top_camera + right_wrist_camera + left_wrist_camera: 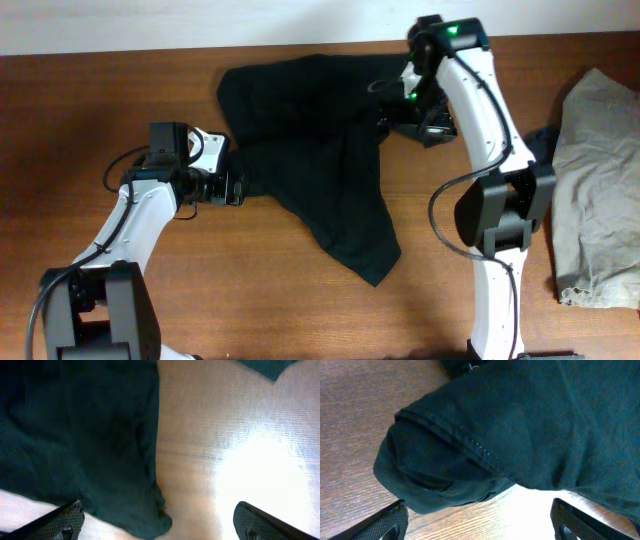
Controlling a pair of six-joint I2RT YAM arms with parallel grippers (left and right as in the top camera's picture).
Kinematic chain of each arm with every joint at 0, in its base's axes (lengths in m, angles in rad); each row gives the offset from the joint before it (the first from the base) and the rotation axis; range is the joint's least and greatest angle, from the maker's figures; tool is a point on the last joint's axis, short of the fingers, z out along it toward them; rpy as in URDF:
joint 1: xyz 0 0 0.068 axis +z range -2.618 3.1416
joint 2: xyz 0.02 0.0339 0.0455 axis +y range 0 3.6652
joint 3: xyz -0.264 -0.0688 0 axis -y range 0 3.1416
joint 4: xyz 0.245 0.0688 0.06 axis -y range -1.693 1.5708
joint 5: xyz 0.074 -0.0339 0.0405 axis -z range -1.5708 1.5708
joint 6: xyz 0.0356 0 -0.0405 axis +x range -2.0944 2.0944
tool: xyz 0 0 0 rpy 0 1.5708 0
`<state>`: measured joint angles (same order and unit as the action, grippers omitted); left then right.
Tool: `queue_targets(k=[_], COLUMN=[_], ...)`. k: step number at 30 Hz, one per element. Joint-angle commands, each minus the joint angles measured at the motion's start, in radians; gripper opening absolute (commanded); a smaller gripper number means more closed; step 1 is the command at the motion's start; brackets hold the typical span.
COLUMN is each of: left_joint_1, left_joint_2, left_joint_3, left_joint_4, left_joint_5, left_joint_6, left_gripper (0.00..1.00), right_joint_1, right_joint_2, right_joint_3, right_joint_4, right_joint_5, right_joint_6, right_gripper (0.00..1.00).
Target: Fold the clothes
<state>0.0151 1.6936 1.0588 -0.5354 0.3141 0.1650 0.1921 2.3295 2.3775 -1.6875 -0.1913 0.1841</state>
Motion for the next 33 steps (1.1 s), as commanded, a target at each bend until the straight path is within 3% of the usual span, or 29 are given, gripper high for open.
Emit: queue_targets(k=[1, 6, 10, 13, 17, 28, 30, 33], left_joint_1=[-0.002, -0.002, -0.002, -0.002, -0.002, -0.002, -0.002, -0.002], left_joint_2=[0.009, 0.009, 0.009, 0.009, 0.009, 0.009, 0.009, 0.009], left_joint_3=[0.008, 0.008, 0.008, 0.008, 0.008, 0.008, 0.008, 0.008], left_joint_4=[-0.008, -0.009, -0.008, -0.008, -0.008, -0.005, -0.002, -0.001], left_joint_5=[0.000, 0.001, 0.001, 0.001, 0.001, 0.001, 0.001, 0.001], left_joint_6=[0.017, 0.017, 0.017, 0.017, 0.017, 0.017, 0.017, 0.017], left_gripper=[0.91, 0.91, 0.91, 0.91, 0.91, 0.91, 0.91, 0.91], right_joint_1=[0.061, 0.089, 0.089, 0.089, 0.089, 0.089, 0.089, 0.089], right_joint_2=[-0.159, -0.383, -0.608, -0.639, -0.637, -0.602, -0.578, -0.536], right_joint_3=[-0.038, -0.367, -0.842, -1.024, -1.144, -1.310, -1.310, -1.310], right_joint_4=[-0.007, 0.156, 0.441, 0.493, 0.518, 0.895, 0.935, 0.997], right_joint_5=[0.077, 0.126, -0.035, -0.098, -0.116, -0.154, -0.171, -0.233], right_joint_6=[0.008, 0.043, 0.046, 0.046, 0.045, -0.077, -0.082, -0.084], right_gripper=[0.99, 0.99, 0.99, 0.99, 0.94, 0.93, 0.87, 0.56])
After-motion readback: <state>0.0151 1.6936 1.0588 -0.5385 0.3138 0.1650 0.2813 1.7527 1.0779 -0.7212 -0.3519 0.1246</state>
